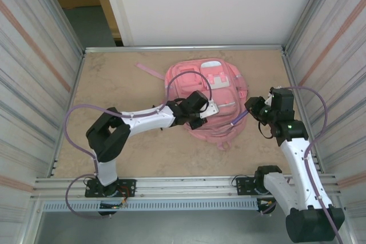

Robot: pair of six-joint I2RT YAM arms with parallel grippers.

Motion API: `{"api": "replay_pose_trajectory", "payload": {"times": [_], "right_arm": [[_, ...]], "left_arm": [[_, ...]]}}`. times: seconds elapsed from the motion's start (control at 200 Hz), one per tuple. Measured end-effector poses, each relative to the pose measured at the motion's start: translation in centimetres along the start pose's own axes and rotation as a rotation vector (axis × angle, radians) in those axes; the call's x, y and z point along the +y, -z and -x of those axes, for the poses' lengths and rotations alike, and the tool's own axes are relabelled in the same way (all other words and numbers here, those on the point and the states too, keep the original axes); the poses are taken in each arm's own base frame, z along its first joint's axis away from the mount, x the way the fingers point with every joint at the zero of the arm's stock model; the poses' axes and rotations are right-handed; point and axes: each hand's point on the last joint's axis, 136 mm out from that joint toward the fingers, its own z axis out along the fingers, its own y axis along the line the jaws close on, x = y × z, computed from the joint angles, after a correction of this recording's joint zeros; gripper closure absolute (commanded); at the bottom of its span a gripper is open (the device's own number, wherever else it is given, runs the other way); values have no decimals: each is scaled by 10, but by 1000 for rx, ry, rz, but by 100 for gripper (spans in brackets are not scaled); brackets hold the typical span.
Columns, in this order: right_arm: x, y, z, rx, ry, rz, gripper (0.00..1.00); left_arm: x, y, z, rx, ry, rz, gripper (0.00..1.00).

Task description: Pack books, pencil case, and school supplies into a backpack

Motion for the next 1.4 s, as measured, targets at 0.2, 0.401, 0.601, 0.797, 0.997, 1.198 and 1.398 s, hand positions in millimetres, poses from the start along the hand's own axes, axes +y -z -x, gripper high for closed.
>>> {"api": "replay_pose_trajectory", "payload": {"times": [0.2, 0.401, 0.601, 0.797, 0.997, 1.198, 1.398], "right_arm": [[1, -2, -6, 30, -13, 20, 89], [-12, -21, -32, 136, -134, 23, 88], [-13, -38, -63, 243, -340, 34, 88], [3, -52, -63, 217, -438, 50, 86], [0, -78, -61, 174, -542, 2, 77], [-3, -91, -61, 129, -595, -31, 61], [2, -95, -58, 123, -606, -48, 51]], "left_arm": [[6, -4, 3, 17, -33, 23, 100], [7, 7, 13, -10, -10, 8, 100], [18, 38, 50, -104, 81, -38, 100], [17, 58, 74, -145, 177, -91, 100], [12, 60, 74, -140, 268, -148, 100], [12, 62, 78, -158, 333, -182, 100], [15, 63, 82, -184, 373, -197, 100]]}}
